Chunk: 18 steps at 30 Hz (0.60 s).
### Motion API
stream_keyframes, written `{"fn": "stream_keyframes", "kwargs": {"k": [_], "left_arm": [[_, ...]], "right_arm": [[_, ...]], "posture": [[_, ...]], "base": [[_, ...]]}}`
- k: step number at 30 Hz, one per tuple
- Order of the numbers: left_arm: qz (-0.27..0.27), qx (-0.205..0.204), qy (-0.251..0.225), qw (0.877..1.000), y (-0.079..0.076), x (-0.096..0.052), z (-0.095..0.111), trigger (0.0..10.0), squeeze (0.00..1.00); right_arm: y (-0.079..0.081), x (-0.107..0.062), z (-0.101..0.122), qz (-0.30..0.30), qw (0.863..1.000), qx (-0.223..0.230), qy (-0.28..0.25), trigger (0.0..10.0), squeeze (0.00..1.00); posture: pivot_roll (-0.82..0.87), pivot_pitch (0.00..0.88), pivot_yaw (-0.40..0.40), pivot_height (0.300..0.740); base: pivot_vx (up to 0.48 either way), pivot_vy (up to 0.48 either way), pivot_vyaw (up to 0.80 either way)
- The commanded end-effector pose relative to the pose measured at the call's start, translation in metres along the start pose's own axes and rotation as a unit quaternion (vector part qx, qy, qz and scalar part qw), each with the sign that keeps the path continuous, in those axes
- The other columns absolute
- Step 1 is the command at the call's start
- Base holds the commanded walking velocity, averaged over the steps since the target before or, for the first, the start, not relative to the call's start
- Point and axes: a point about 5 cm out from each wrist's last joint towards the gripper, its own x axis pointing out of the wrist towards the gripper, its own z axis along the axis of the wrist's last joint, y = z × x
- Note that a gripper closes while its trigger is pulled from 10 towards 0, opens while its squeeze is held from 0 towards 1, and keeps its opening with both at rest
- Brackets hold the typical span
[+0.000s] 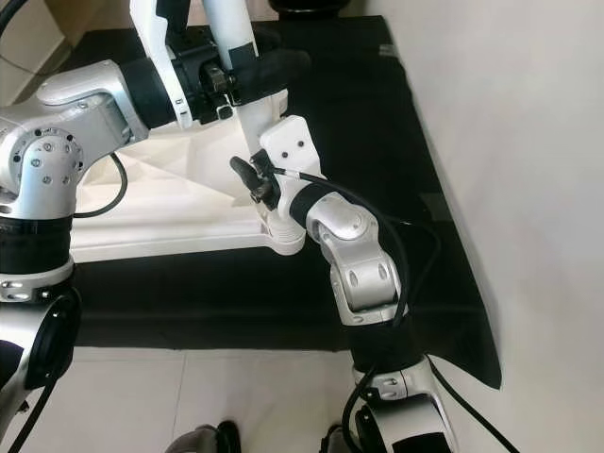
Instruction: Building children table
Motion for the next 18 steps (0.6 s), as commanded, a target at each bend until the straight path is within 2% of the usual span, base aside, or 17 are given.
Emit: {"fn": "stream_keyframes", "kwargs": {"k": [1, 6, 12, 13, 18], "left_arm": [[0.005, 0.009, -0.005, 1.000, 0.000, 0.001, 0.002, 10.0, 0.00], [0.006, 0.008, 0.000, 1.000, -0.001, -0.001, -0.002, 10.0, 0.00], [0.008, 0.009, -0.002, 1.000, 0.001, -0.001, -0.001, 10.0, 0.00], [0.005, 0.008, -0.002, 1.000, 0.002, 0.000, -0.001, 0.0, 0.00], [-0.020, 0.004, -0.001, 1.000, -0.001, 0.002, -0.002, 0.0, 0.00]], "right_arm": [[0.000, -0.007, -0.049, -0.021, 0.992, 0.045, 0.116, 0.0, 0.00], [0.010, -0.014, -0.043, -0.048, 0.989, 0.054, 0.125, 0.0, 0.00], [0.012, -0.015, -0.042, -0.046, 0.989, 0.062, 0.123, 0.0, 0.00], [0.012, -0.015, -0.041, -0.048, 0.989, 0.065, 0.122, 0.0, 0.00], [0.015, -0.016, -0.038, -0.052, 0.989, 0.073, 0.118, 0.0, 0.00]], "posture": [[0.02, 0.236, 0.050, 0.740], [0.02, 0.236, 0.056, 0.740], [0.02, 0.238, 0.061, 0.740], [0.02, 0.240, 0.064, 0.740], [0.02, 0.241, 0.071, 0.740]], "base": [[0.000, 0.000, 0.00], [0.000, 0.000, 0.00], [0.000, 0.000, 0.00], [0.000, 0.000, 0.00], [0.000, 0.000, 0.00]]}}
